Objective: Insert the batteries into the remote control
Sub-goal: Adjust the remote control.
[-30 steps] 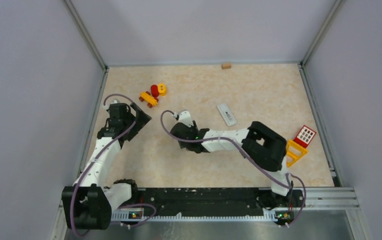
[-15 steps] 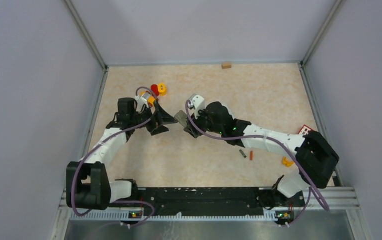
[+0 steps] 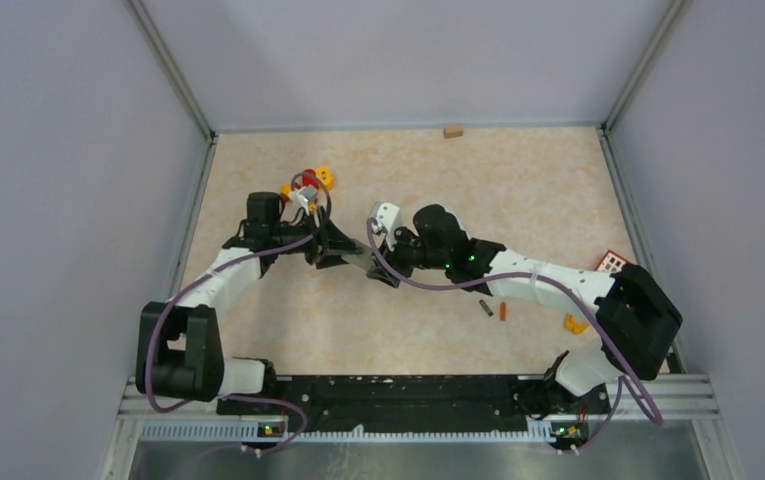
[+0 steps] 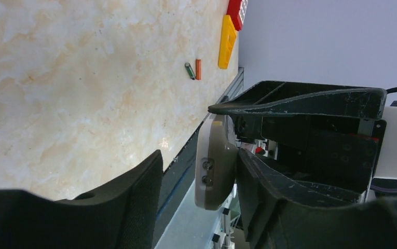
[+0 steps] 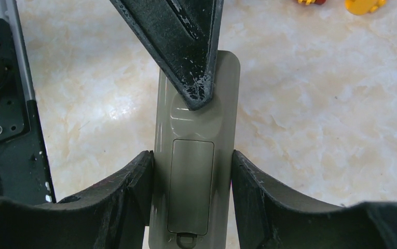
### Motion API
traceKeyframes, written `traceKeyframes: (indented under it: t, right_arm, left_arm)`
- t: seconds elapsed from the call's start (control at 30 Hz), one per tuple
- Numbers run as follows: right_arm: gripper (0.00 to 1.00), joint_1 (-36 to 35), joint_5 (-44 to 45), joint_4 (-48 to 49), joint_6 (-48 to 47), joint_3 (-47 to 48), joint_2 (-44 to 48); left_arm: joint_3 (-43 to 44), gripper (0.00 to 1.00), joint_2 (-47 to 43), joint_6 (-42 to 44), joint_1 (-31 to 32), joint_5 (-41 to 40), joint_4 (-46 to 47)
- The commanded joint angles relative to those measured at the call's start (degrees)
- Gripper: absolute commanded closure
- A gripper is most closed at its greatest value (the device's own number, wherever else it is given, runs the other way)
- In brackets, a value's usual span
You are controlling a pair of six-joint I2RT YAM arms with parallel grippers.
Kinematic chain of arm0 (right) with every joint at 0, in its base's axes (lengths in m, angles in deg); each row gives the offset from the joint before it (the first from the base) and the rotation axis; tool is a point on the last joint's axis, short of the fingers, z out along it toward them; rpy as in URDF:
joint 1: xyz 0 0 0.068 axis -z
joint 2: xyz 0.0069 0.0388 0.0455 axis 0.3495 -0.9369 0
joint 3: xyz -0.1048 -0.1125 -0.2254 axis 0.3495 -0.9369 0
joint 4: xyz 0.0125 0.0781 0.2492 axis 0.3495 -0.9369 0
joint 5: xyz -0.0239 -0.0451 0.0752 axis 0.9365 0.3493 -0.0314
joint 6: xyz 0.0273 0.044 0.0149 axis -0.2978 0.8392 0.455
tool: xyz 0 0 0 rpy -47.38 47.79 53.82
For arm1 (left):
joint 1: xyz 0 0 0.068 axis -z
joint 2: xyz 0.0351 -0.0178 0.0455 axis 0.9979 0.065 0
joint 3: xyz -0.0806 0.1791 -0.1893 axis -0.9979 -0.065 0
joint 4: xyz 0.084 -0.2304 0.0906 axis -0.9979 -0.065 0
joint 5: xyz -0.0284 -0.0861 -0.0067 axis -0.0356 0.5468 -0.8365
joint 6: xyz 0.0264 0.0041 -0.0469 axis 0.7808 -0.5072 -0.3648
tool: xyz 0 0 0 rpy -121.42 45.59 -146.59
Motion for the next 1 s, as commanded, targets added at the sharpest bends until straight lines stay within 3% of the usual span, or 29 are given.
traceKeyframes:
  t: [0.0,0.2,0.3,0.37,0.43,0.47,0.53,0.67,0.77,0.83,0.97]
  right_arm:
    - [0.69,-0.1,-4.5,-0.3,-2.2,2.5,0.7]
    - [0.69,-0.2,-4.4,-1.0,-2.6,2.8,0.3]
    - [0.65,-0.1,-2.3,-0.8,-0.6,2.9,-0.4]
    - [0.53,0.1,0.7,-2.1,1.4,3.4,-0.9]
    - [0.29,0.9,4.0,-3.3,4.9,3.0,-0.8]
    - [0.22,1.6,4.5,-3.5,7.4,2.2,-0.2]
    - [0.16,2.9,5.6,-2.6,13.2,-0.4,2.1]
    - [0.2,6.3,7.1,-1.0,28.4,-5.9,7.9]
    - [0.36,8.7,11.9,-4.5,44.2,-8.1,9.5]
    - [0.42,9.8,12.9,-8.5,55.5,-9.4,8.2]
    - [0.44,10.0,7.6,-1.3,65.8,-14.7,5.5]
  left_arm:
    - [1.6,0.49,2.0,1.2,2.0,2.6,1.8]
    - [1.4,0.7,2.7,1.2,3.6,3.0,2.1]
    - [1.4,1.0,3.1,1.2,4.5,3.0,2.5]
    - [1.1,1.0,2.9,1.0,5.0,2.1,3.6]
    - [-0.1,1.0,2.3,0.3,5.4,0.0,6.3]
    - [-1.1,1.0,1.8,-0.7,5.5,-1.0,9.4]
    - [-3.7,1.0,1.0,-3.6,5.6,-3.5,16.2]
    - [-8.1,1.0,-0.3,-5.4,7.0,-10.9,25.1]
    - [-8.7,1.0,0.2,-4.4,9.5,-15.7,26.8]
    - [-9.4,1.0,1.2,-4.7,11.3,-18.1,29.2]
    - [-11.8,1.0,2.8,-4.8,13.9,-24.7,31.2]
